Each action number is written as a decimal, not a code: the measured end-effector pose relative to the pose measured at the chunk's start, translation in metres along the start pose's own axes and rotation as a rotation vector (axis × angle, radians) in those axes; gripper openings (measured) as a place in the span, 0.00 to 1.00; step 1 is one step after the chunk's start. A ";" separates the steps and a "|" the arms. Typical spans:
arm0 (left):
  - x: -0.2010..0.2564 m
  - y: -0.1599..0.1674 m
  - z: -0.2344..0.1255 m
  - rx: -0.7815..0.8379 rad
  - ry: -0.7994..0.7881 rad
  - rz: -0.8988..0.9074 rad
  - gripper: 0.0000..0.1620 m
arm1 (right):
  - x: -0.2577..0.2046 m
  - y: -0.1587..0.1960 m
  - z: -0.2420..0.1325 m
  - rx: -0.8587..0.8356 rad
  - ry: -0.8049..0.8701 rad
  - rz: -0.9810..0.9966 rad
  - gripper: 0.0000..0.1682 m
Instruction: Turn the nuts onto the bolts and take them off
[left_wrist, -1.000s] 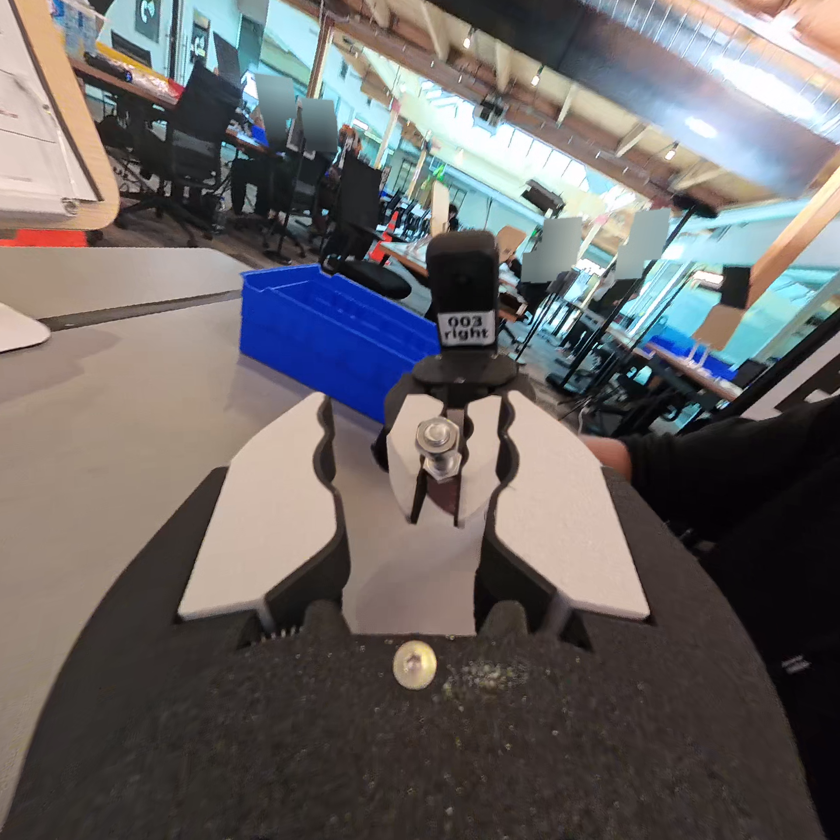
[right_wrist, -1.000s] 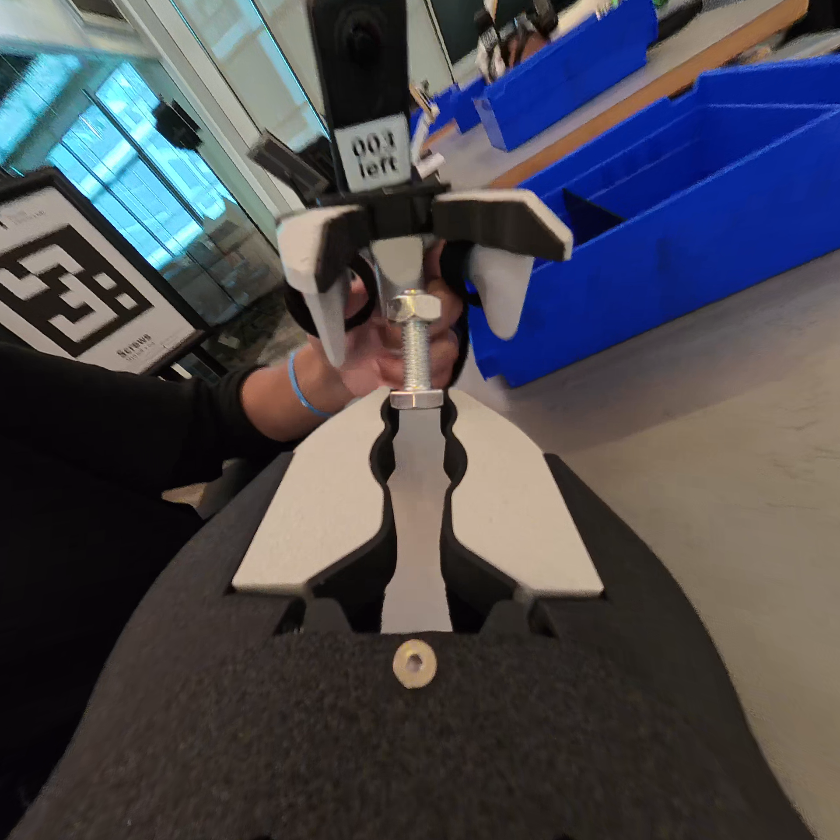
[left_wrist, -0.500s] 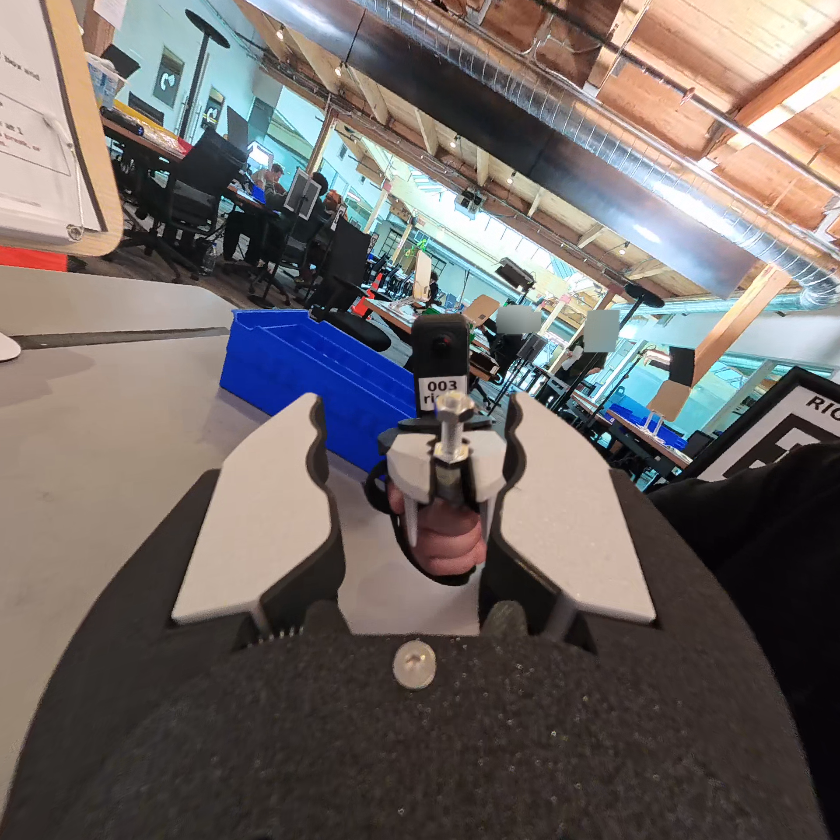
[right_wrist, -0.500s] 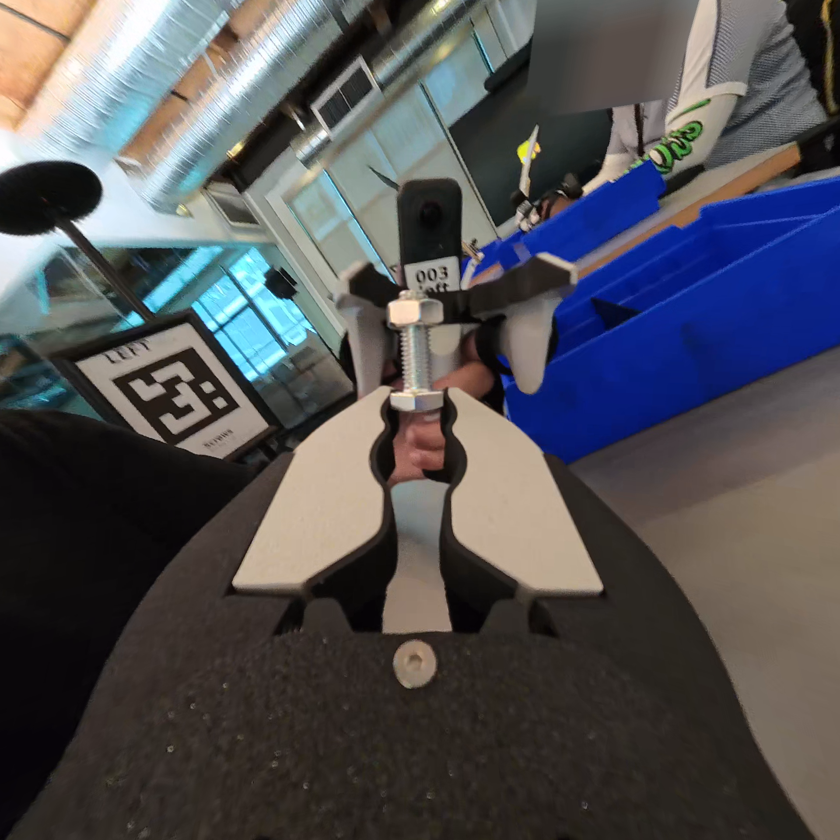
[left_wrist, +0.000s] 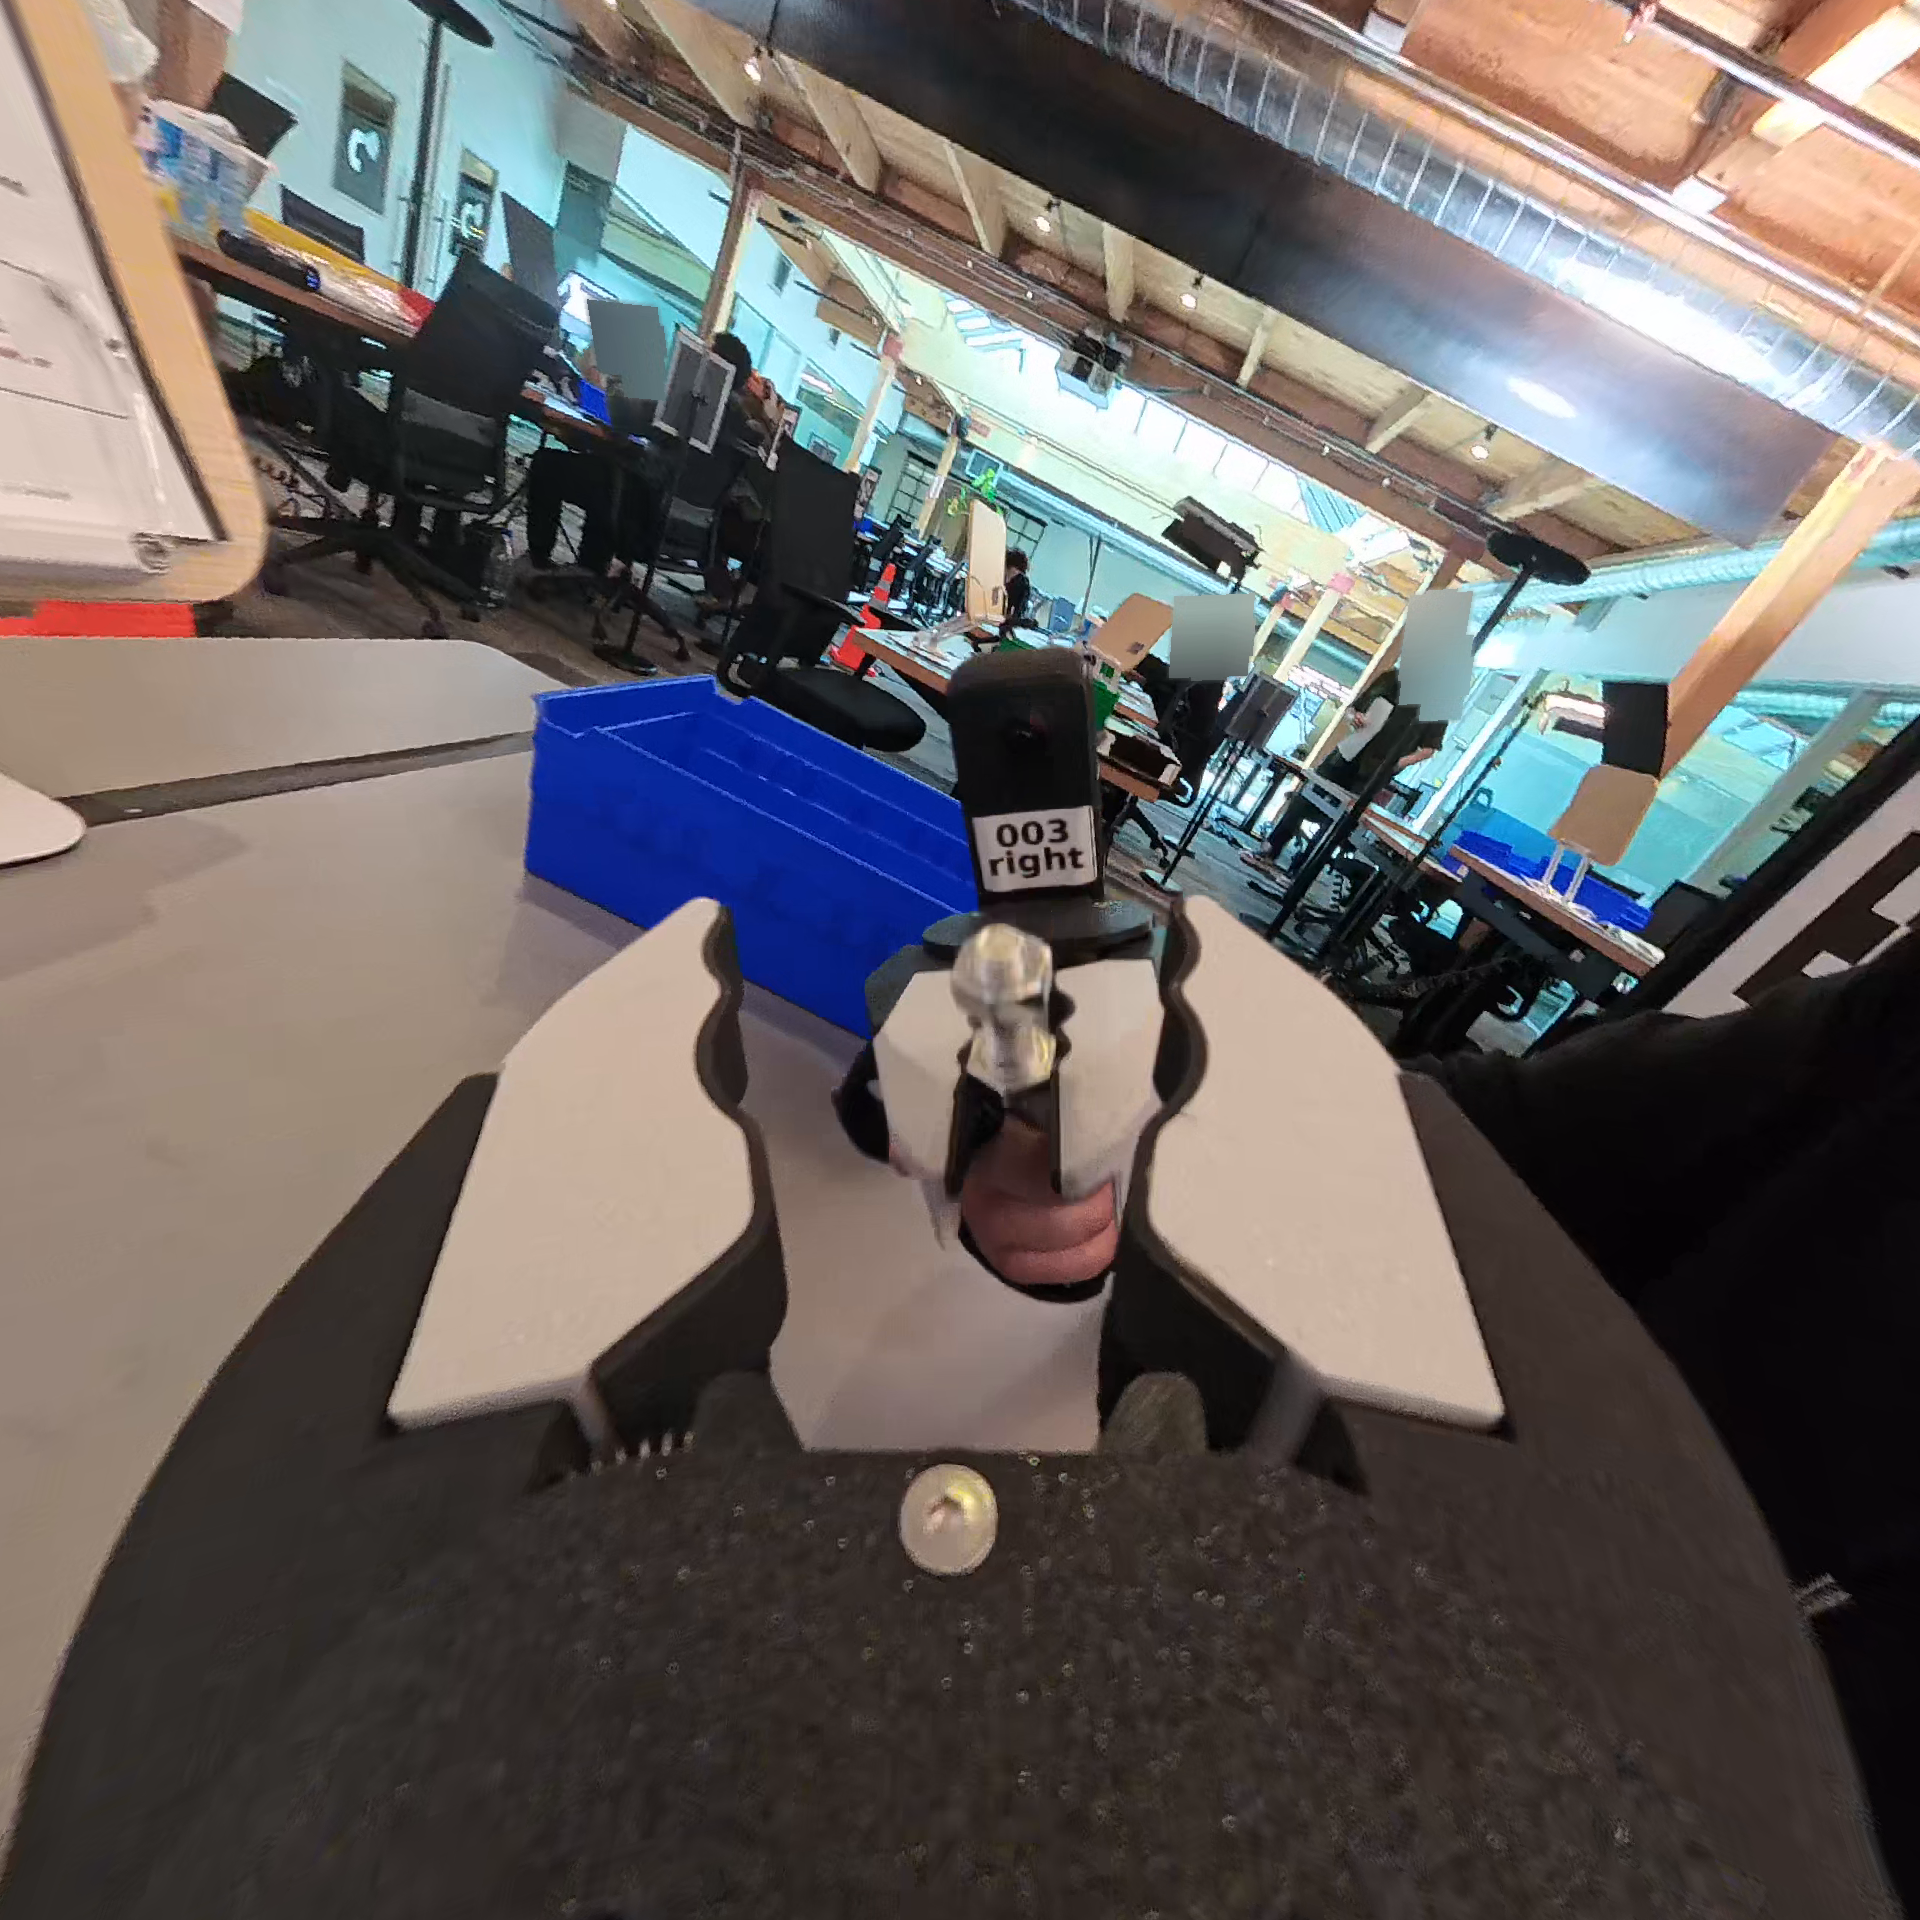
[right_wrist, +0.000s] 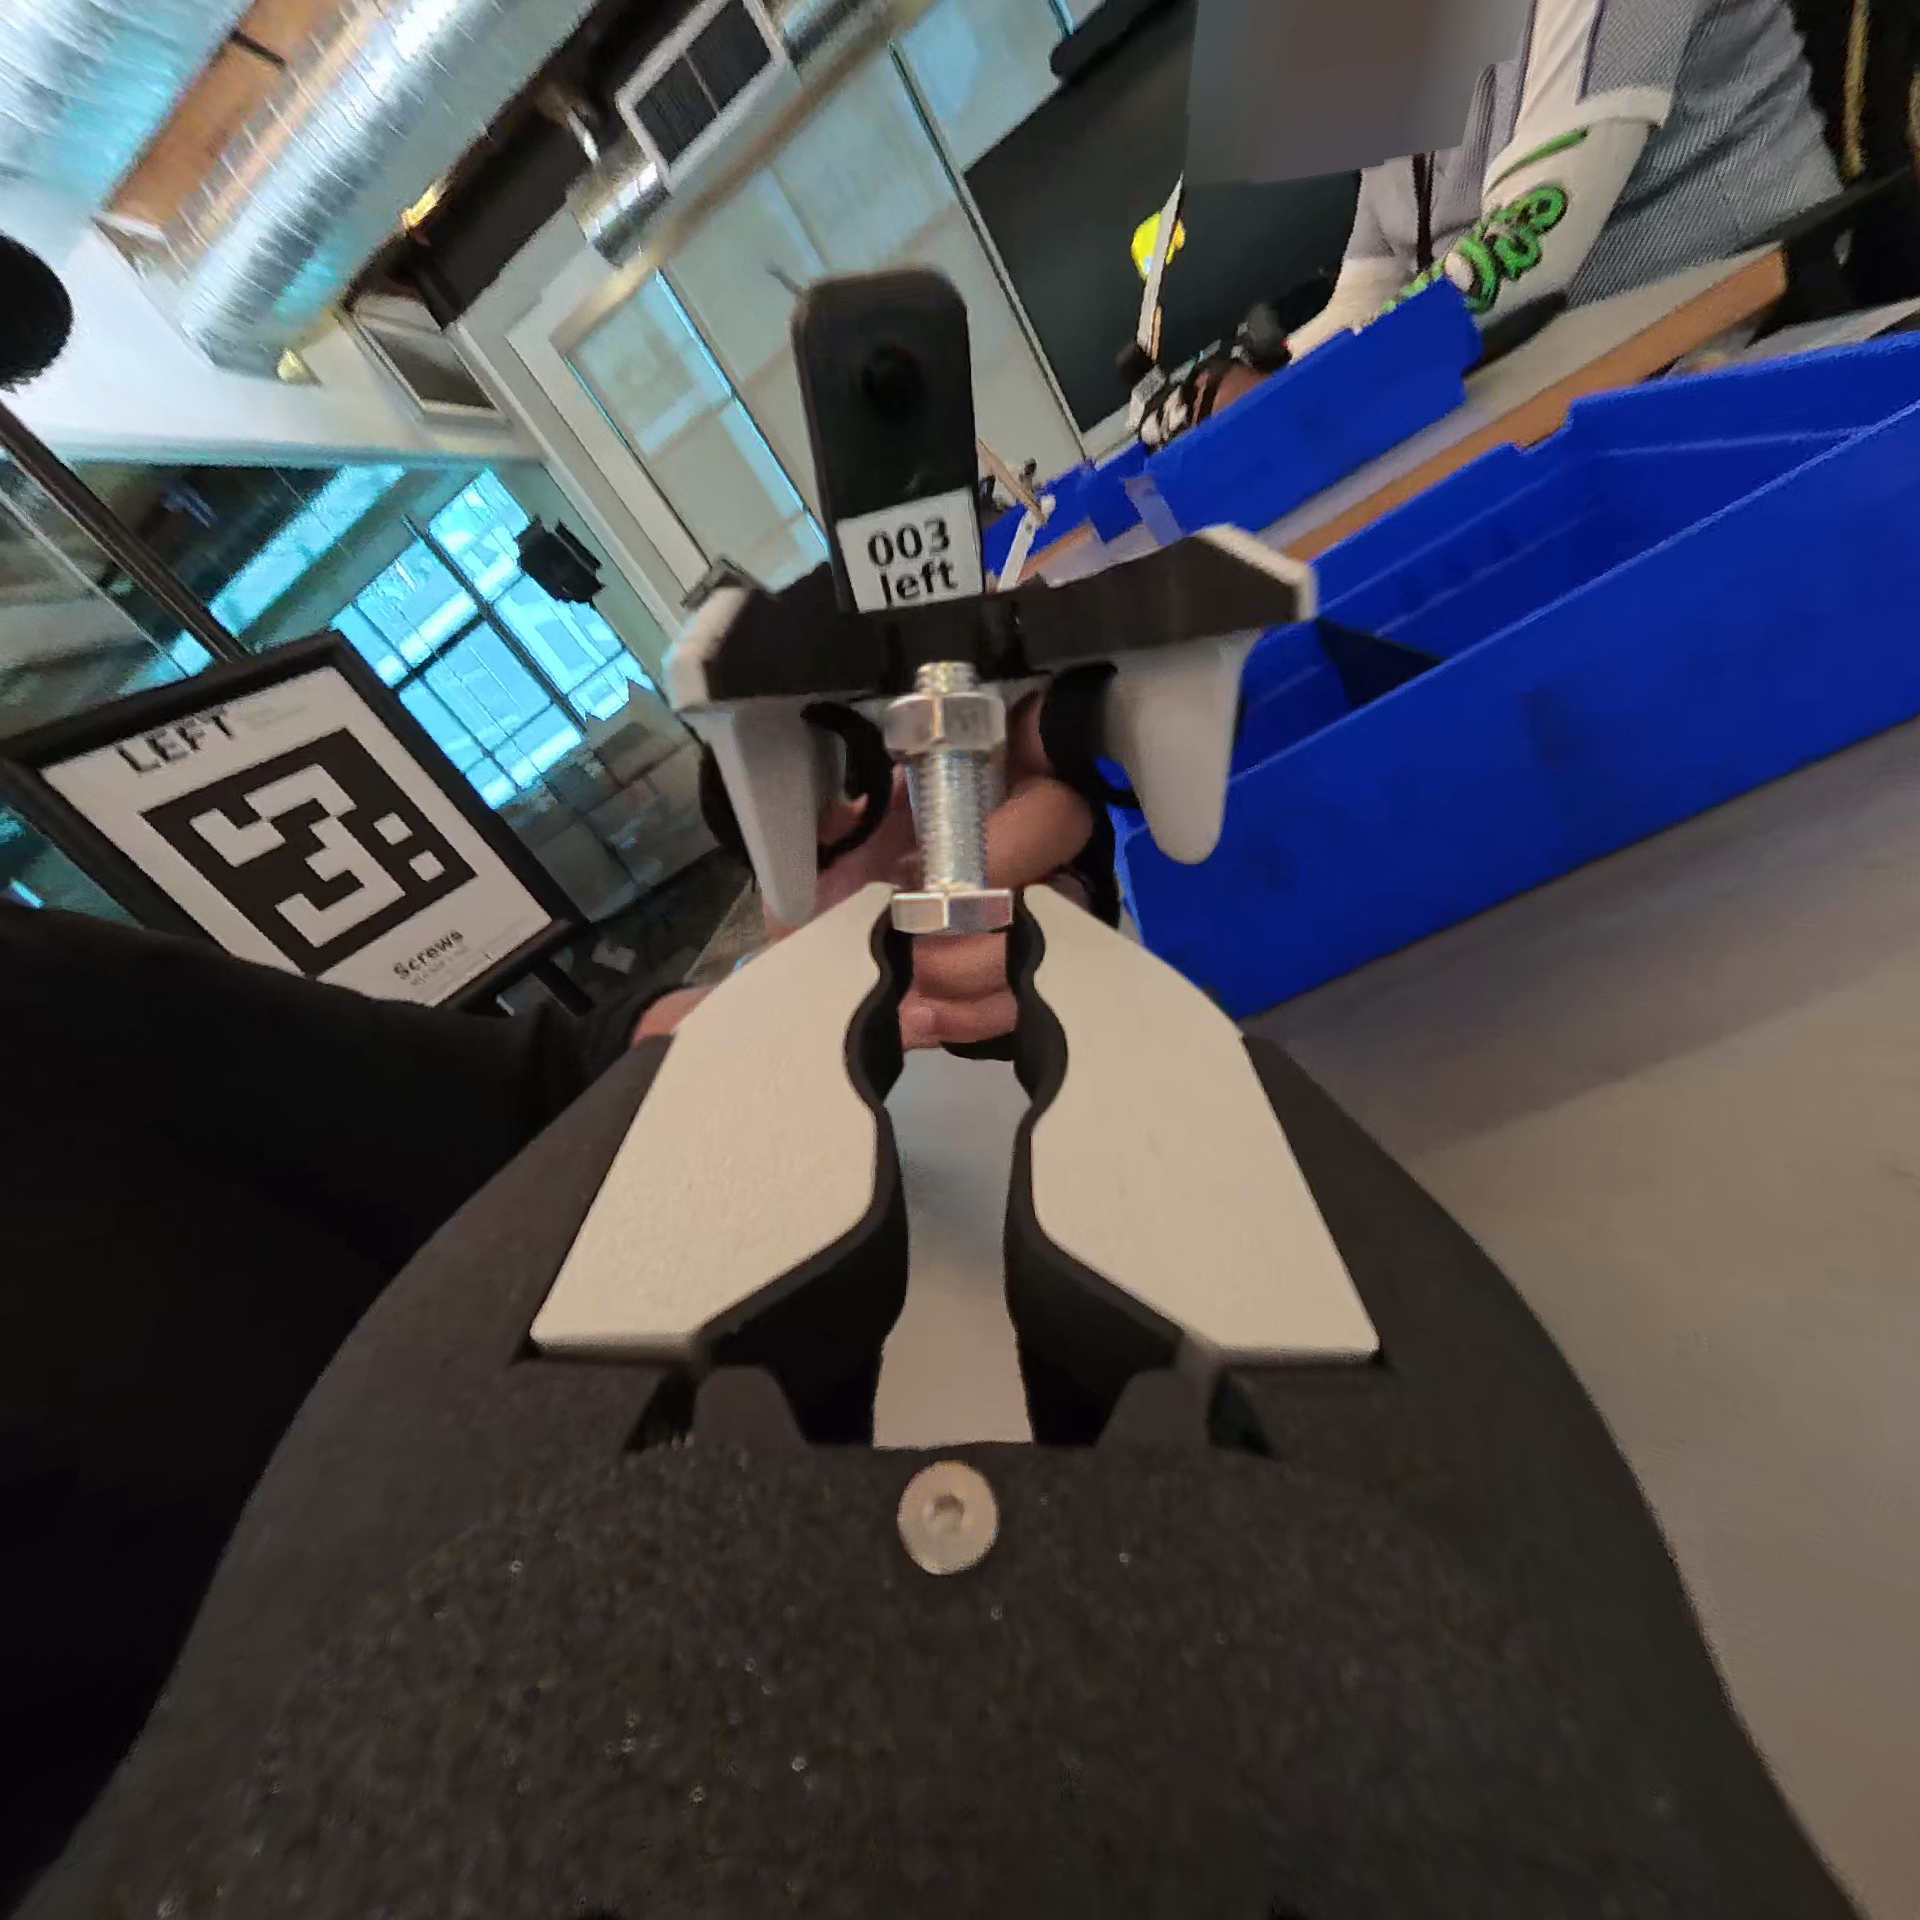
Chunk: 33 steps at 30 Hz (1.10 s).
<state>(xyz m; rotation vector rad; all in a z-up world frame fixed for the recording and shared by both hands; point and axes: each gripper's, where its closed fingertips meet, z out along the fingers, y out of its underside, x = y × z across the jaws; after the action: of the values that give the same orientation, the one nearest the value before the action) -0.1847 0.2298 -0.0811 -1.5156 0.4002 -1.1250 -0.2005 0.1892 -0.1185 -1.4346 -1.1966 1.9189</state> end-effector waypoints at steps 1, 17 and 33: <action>0.002 0.003 0.003 -0.012 0.001 0.008 0.47 | -0.004 0.003 0.004 -0.016 -0.009 -0.010 0.10; -0.002 0.037 -0.036 0.005 -0.222 0.009 0.44 | 0.023 -0.063 -0.081 -0.004 0.305 -0.194 0.10; 0.009 0.107 -0.024 -0.265 -0.275 0.138 0.43 | 0.097 0.037 -0.382 -1.035 1.090 0.147 0.07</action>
<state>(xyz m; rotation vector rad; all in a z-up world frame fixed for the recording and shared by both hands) -0.1648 0.1778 -0.1762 -1.8173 0.4691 -0.7637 0.1247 0.3852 -0.2310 -2.5597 -1.4732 0.1812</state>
